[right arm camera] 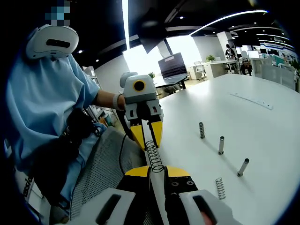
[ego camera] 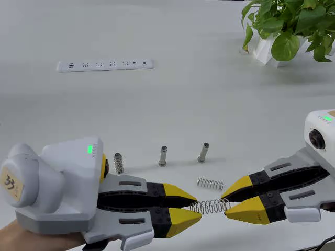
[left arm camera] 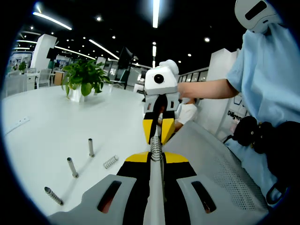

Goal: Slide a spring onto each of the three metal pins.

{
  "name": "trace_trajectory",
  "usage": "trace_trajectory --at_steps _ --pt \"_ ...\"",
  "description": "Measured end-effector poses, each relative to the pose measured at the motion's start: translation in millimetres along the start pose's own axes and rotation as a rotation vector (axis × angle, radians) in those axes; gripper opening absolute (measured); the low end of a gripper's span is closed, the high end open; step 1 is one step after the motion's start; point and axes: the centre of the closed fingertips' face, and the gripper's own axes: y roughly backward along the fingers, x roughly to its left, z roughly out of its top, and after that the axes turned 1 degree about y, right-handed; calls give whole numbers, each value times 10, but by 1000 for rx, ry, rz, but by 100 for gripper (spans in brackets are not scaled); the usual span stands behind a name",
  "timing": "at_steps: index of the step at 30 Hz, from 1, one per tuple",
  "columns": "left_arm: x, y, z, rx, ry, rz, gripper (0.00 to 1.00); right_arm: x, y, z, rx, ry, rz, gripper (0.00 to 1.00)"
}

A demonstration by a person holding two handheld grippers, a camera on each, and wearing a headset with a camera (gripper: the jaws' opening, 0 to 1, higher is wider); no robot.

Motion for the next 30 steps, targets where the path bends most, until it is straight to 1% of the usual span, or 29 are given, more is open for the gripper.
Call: trace_trajectory --at_steps 4,9,14,20,22,24,26,30 --pt "2 -1 -4 2 -2 1 6 -17 12 2 -2 0 2 7" --pt "5 -3 -33 16 -8 5 6 -21 7 5 6 4 -2 7" --pt "2 -12 -90 38 -14 6 6 -23 -2 14 18 4 -7 7" --pt "-2 -23 -155 66 -17 7 6 -24 9 30 18 10 -15 6" --pt "2 -25 -163 67 -8 6 6 -7 -1 31 25 14 -16 6" --pt "10 -26 -166 65 -23 10 6 -7 -11 24 32 14 -21 6" --pt "9 -28 -173 66 -5 8 6 -13 -6 14 30 10 -18 6" --pt "-3 -20 -142 49 -5 4 6 17 -10 2 30 -8 -13 6"
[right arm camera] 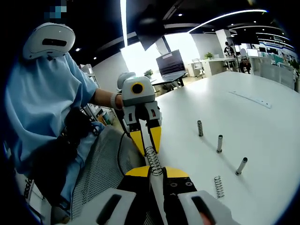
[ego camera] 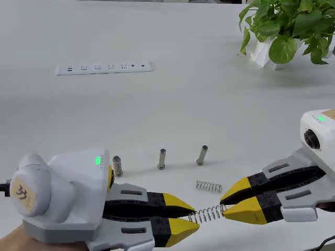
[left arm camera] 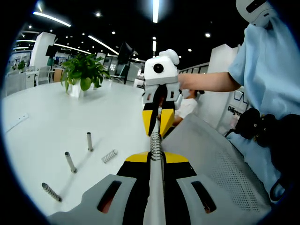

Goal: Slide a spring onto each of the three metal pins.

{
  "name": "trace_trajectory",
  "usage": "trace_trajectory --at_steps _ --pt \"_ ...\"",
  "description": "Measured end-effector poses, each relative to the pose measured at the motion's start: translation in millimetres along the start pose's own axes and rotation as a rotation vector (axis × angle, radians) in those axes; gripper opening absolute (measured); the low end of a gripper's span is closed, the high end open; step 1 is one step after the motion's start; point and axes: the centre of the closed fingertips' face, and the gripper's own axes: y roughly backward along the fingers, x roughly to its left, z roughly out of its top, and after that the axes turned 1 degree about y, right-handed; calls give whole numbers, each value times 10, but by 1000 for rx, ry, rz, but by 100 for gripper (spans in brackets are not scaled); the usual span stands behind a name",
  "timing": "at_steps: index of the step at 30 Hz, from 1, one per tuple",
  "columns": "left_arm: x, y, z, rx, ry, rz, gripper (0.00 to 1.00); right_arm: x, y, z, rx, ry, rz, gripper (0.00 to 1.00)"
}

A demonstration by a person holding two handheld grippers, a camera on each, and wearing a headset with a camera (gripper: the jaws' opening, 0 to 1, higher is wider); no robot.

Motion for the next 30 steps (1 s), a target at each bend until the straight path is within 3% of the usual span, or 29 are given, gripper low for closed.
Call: trace_trajectory --at_steps 4,9,22,30 --pt "-3 -2 19 -4 -3 -3 6 -21 21 -6 -12 -25 4 5" --pt "9 -1 37 -12 0 0 6 -27 24 -41 -6 -49 5 12" --pt "1 15 84 -29 3 -6 6 -14 -3 -31 -35 -76 35 7" --pt "4 -4 36 -7 -5 -4 6 -9 -3 -29 -14 -56 27 7"
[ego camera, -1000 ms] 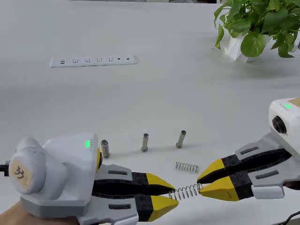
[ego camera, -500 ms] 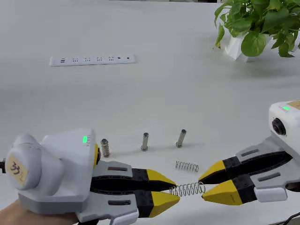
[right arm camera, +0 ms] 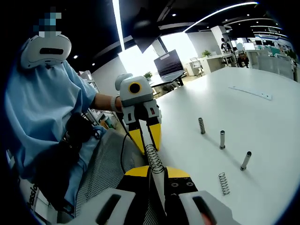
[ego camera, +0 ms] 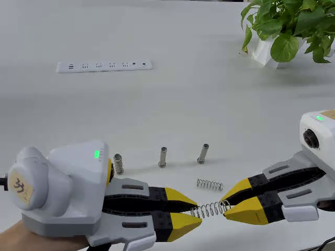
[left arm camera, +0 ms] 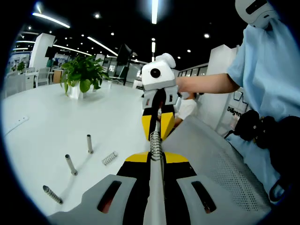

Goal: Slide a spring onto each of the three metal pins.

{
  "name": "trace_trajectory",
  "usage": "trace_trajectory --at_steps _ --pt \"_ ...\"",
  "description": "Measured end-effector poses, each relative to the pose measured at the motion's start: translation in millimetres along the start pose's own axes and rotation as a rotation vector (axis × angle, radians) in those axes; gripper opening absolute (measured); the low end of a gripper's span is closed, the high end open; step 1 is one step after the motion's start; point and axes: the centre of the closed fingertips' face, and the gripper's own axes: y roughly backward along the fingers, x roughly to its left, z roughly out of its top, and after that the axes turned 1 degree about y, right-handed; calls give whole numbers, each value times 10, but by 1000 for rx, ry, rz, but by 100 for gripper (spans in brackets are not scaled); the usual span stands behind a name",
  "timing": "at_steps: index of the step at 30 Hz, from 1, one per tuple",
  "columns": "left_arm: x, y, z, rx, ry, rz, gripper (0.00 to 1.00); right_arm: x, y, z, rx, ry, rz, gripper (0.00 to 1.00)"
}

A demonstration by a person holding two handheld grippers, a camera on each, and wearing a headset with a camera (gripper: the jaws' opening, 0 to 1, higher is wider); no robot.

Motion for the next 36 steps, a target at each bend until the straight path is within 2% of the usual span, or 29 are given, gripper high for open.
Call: trace_trajectory --at_steps 5,24,36 --pt "6 -27 -54 23 -7 2 6 20 -16 15 17 19 -10 7" --pt "29 -61 -152 61 -14 11 6 -3 -30 78 67 65 -13 7" --pt "66 -98 -276 117 -3 21 6 -41 -82 52 145 141 -22 7"
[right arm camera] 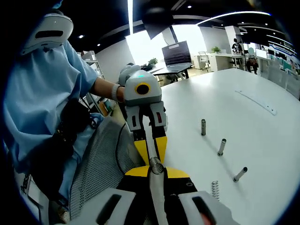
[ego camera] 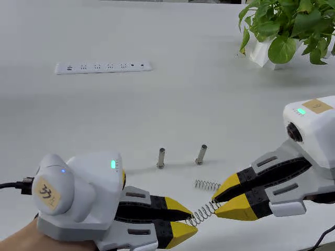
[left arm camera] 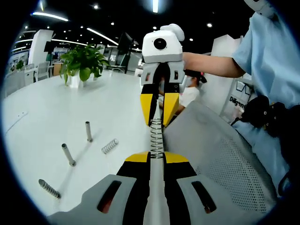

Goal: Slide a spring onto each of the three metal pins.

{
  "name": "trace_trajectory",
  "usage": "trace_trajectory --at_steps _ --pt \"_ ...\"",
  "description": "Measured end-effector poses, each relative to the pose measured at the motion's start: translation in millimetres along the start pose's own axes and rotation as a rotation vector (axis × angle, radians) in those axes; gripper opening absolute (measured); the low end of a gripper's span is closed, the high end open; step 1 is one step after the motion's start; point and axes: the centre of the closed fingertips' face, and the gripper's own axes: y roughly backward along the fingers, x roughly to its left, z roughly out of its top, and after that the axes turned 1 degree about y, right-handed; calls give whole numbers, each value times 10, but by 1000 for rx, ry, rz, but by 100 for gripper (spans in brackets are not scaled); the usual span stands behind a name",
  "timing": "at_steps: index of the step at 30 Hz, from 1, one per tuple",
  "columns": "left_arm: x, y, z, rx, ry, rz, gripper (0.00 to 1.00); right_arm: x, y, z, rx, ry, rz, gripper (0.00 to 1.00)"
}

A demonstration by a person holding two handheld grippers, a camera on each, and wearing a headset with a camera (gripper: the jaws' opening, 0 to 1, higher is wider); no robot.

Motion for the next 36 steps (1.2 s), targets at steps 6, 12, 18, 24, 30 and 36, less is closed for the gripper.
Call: trace_trajectory --at_steps 6,12,18,24,30,36 --pt "20 -36 -71 34 10 5 6 26 -79 -8 56 39 1 6" --pt "33 -73 -139 55 20 8 6 -1 -104 -37 95 70 7 6" --pt "54 -98 -185 78 23 23 6 -42 -116 -79 128 91 7 6" --pt "82 -119 -207 89 27 34 6 -48 -151 -71 140 97 3 6" --pt "94 -144 -222 98 29 41 6 -51 -174 -74 159 111 1 7" --pt "107 -159 -247 107 24 49 6 -65 -182 -103 194 129 4 7"
